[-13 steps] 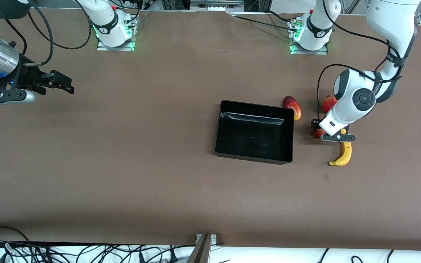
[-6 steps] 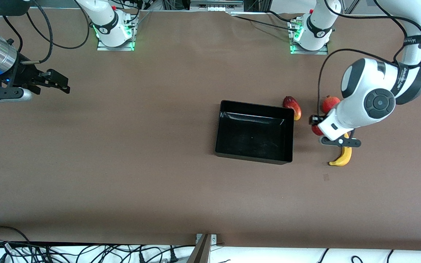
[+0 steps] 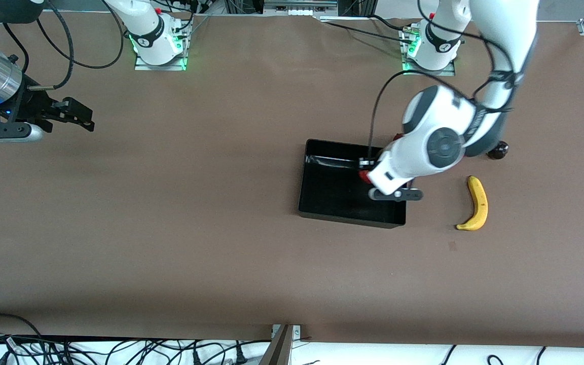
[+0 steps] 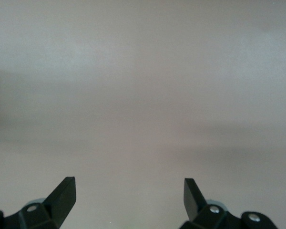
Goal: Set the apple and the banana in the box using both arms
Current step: 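Lower the apple into the black box and open the left gripper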
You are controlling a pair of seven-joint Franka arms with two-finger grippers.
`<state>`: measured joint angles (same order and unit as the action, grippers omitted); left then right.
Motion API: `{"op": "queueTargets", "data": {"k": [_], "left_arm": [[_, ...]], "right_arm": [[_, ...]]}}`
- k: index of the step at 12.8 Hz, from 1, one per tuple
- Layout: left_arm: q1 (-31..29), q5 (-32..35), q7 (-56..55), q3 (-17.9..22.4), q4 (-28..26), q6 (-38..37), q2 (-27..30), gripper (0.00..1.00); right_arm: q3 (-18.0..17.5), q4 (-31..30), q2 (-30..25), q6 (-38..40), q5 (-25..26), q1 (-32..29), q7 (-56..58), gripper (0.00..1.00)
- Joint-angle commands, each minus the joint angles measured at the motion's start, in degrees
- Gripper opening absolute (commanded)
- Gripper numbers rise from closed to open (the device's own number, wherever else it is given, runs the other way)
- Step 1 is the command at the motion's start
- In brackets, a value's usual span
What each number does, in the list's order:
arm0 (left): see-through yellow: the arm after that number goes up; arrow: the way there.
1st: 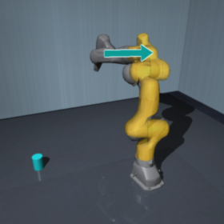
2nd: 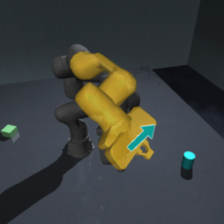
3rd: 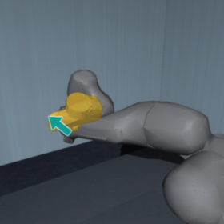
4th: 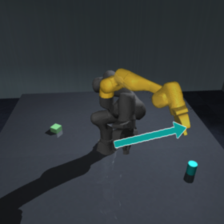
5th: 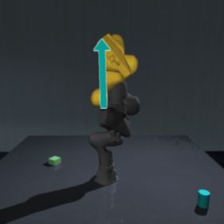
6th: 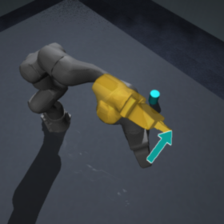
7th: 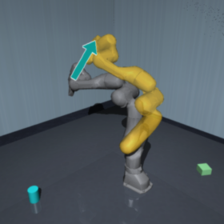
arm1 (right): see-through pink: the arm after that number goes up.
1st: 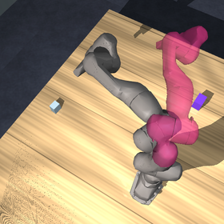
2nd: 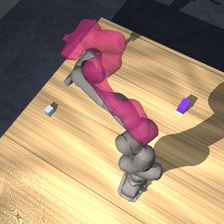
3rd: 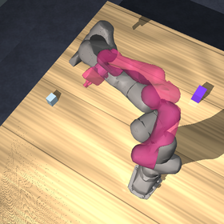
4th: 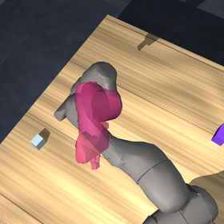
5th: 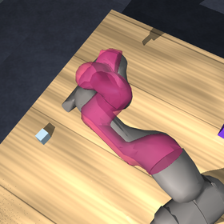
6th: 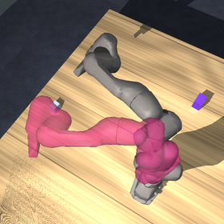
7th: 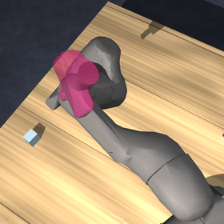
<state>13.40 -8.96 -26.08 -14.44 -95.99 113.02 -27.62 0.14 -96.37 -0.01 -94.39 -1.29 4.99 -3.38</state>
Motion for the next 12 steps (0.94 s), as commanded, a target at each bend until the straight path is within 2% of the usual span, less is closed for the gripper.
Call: {"op": "queueTargets", "data": {"k": [1, 4, 9, 10, 11, 12], "left_arm": [[3.9, 1.7, -5.7, 0.7, 2.3, 4.3, -5.1, 0.21], [6.8, 3.0, -10.6, 0.7, 2.3, 9.8, -8.8, 0.22], [9.1, 3.2, -12.2, 0.6, 0.8, 9.7, -10.9, 0.22], [9.3, 3.2, -12.3, 0.6, 0.8, 9.7, -11.6, 0.3], [9.2, 3.2, -13.5, 0.6, 0.9, 9.7, -11.6, 0.84], [8.7, 3.2, -14.8, 0.6, 1.0, 9.2, -11.2, 1.0]], "right_arm": [[-0.9, 1.6, 0.8, 0.6, 0.2, -1.4, -0.1, 1.0], [-0.9, 1.8, 1.2, 0.4, 0.3, -1.2, 0.0, 1.0], [-0.9, 2.0, 1.4, -0.6, 0.9, -1.0, 0.0, 1.0], [-0.9, 2.0, 1.4, -0.7, 0.9, -1.0, 0.0, 1.0], [-0.9, 1.9, 1.4, -0.7, 0.9, -1.0, 0.0, 1.0], [-0.9, 1.9, 1.4, -0.7, 0.9, -1.0, 0.0, 1.0]]}}
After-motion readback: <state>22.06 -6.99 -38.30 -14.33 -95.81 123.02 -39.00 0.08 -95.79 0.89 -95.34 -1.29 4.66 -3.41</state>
